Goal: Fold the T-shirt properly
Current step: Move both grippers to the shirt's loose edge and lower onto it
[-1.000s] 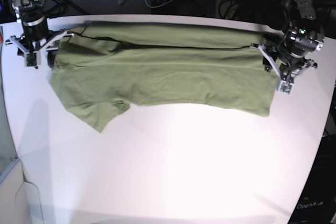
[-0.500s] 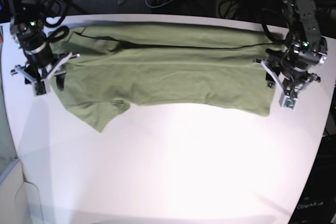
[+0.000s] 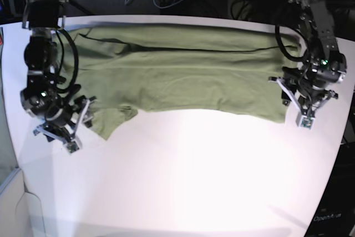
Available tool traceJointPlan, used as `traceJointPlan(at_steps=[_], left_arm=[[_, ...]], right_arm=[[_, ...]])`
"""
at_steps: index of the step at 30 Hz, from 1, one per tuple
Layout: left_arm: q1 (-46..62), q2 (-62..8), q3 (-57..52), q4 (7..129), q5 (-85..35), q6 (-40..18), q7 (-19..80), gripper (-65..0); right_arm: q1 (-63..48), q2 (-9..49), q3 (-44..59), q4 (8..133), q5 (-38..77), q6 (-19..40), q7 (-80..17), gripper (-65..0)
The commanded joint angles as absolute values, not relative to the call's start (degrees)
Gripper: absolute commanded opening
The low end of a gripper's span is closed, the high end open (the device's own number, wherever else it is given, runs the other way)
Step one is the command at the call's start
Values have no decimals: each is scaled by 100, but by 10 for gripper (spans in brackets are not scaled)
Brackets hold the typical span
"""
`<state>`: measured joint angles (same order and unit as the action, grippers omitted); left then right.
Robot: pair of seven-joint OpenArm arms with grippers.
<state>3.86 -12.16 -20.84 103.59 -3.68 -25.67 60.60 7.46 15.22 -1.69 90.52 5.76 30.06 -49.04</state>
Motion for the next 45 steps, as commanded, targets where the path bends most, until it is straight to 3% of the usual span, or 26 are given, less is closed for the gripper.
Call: traceJointPlan(at_steps=[1,4,6,20,31,33,37,39,45], left_arm=[[321,-1279,-2114,10440,-374,-2554,5974,-419],[321,-1279,-2114,10466,-365,-2554,5974,-419],[321,-1288,-2114,10466,-365,-2554,5974,-419],[347,-1393,-2123,10501,-365,-2554,5974,-419],[347,-1393,-2123,10501,-365,-2554,5974,-419],[338,-1393,-2123,10501,-365,-2554,5974,-419],[321,-1393,-2123,10501,-365,-2554,5974,-419],[268,-1393,-2123,10501,-365,-2545,5974,-419],[-40,-1402,-2123,10466,-365,-2545,5965,-400]], right_arm=[[945,1578,-224,9015,576,3020,-4822,-209],[1165,1420,-462,8681,585,3029,-4567,-119],[1279,1385,-488,8462,585,3029,-4426,-99],[2026,1402,-848,6062,585,3029,-2993,-102],[2202,1411,-857,5692,576,3029,-2835,-115],[2149,1402,-857,5692,576,3029,-2835,-196],[2132,1393,-848,5701,576,3029,-2826,-519],[2132,1393,-848,5701,567,3029,-2826,-635],[2088,1393,-848,5701,567,3029,-2835,-643]])
